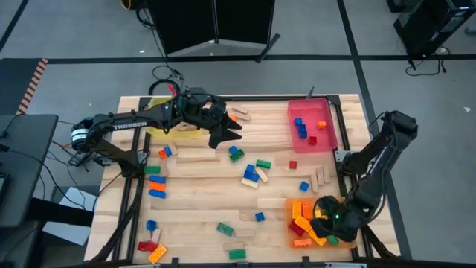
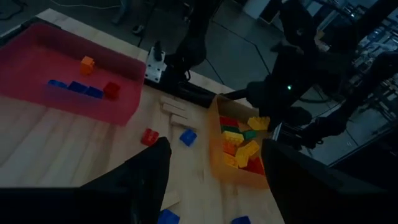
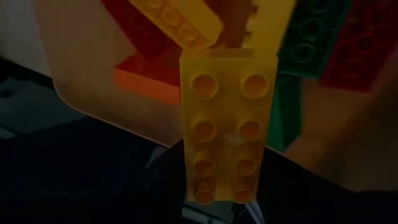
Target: Sort blocks by size
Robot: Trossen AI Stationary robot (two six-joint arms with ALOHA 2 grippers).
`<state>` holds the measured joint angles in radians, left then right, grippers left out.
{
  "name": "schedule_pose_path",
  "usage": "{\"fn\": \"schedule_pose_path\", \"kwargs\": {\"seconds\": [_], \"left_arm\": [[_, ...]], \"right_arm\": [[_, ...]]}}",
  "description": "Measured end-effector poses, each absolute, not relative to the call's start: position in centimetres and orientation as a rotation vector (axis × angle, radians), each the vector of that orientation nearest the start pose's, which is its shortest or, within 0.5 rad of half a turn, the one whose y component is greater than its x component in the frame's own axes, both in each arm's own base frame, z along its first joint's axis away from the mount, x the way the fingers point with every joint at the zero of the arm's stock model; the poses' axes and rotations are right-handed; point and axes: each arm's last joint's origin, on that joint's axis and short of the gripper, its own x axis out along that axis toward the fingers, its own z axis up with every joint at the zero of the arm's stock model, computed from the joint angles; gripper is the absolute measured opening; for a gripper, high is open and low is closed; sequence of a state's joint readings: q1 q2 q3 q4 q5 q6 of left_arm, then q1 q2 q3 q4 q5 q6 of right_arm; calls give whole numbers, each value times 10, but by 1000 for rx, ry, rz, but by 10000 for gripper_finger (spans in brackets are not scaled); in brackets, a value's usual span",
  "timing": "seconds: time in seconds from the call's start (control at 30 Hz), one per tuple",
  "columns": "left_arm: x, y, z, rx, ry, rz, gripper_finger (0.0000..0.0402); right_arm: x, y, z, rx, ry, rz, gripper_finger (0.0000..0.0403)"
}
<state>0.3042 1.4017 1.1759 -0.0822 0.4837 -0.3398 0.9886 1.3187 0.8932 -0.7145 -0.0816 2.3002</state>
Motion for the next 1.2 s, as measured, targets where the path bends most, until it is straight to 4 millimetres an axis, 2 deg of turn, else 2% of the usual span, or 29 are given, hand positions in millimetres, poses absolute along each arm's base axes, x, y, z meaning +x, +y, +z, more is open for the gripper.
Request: {"fn": "schedule_pose_path", "kwargs": {"seconds": [0.23,0.57,0.77,1.0,1.2], "left_arm": [[306,83,339,-451,309,-110,257],[306,83,339,-455,315,-108,257],[307,81,338,-458,318,-112,257],[307,81,338,-458,318,-112,257],[307,81,338,-457,317,-100,257]], "right_arm": [[137,209,223,1371,1387,-582,186],[137,208,226,1367,1403,-558,245],[147,201,226,1367,1288,-564,263],[171,174,225,1241,988,-612,257],[199,134,229,1068,943,-601,257]]}}
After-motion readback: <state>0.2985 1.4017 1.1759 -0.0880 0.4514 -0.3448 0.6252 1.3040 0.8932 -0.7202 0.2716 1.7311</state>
